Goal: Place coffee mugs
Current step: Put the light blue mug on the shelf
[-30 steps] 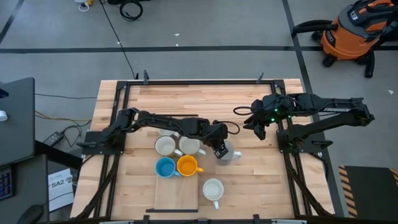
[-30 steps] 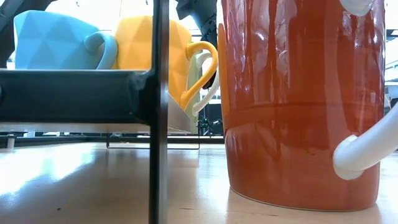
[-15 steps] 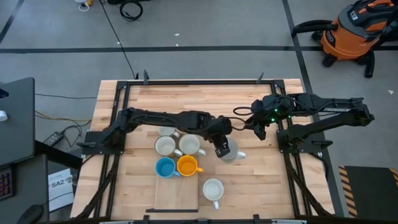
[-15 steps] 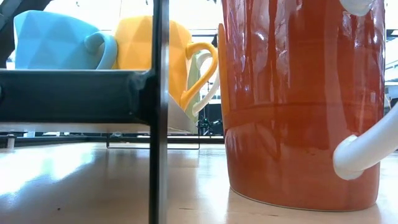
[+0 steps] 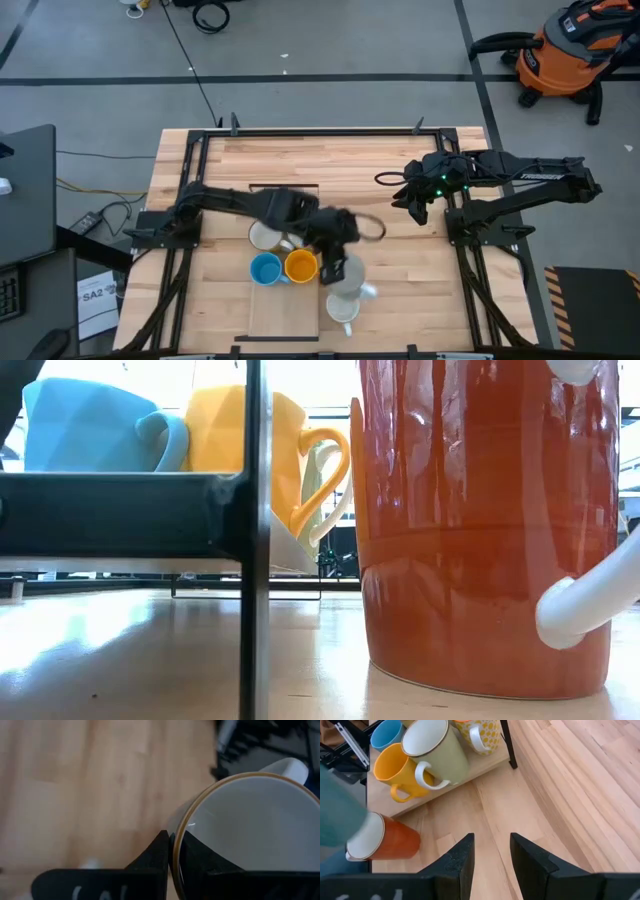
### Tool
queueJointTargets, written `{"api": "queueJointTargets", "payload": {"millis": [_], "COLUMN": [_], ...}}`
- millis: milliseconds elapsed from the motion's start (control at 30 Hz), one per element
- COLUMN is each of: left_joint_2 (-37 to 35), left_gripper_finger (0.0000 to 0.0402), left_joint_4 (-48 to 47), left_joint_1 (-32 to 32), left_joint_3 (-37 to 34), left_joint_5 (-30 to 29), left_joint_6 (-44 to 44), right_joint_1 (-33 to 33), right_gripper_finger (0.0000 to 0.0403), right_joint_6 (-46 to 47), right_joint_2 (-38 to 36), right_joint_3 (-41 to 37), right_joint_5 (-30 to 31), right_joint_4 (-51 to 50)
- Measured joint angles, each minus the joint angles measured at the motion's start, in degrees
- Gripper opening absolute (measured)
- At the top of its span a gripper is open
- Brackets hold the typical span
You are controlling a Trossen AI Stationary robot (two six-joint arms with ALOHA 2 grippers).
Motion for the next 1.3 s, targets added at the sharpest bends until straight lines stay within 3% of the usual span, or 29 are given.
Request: {"api": "queueJointTargets", "payload": {"millis": [167,433,767,1167,1300], "left_joint_2": [-0.82,-1.24,-2.16,-8.6,-8.83], "left_gripper_finger": [0.0033,0.0033,0.0033,0.0033,0.0033], "left_joint_4": [-4.21,-4.85,-5.64,-23.89,-24.1], "left_joint_1": [-5.33,-12.49,-14.53,-17.49,-20.6], "left_joint_3": [0.03,0.06,0.06,0.01,-0.42], "left_joint_5": [0.81,-1.58,-6.27,-11.65,-14.36], "left_joint_6": [-1.26,-10.4,-12.7,-19.68,-19.61], "right_joint_1": [0.0,0.0,0.0,0.0,0.0], "right_gripper_finger": [0.013,0.013,0.013,0.013,0.013], "right_joint_6": [0.0,-1.42,-1.88,-1.88,-1.88], "right_joint_2": [-0.04,-0.02,-0.02,-0.02,0.0], "right_joint_3": [-0.02,-0.02,-0.02,-0.02,-0.02], "right_joint_5": [0.0,0.0,0.0,0.0,0.0], "right_joint_4": [0.01,-0.16,-0.19,-0.25,-0.25]}}
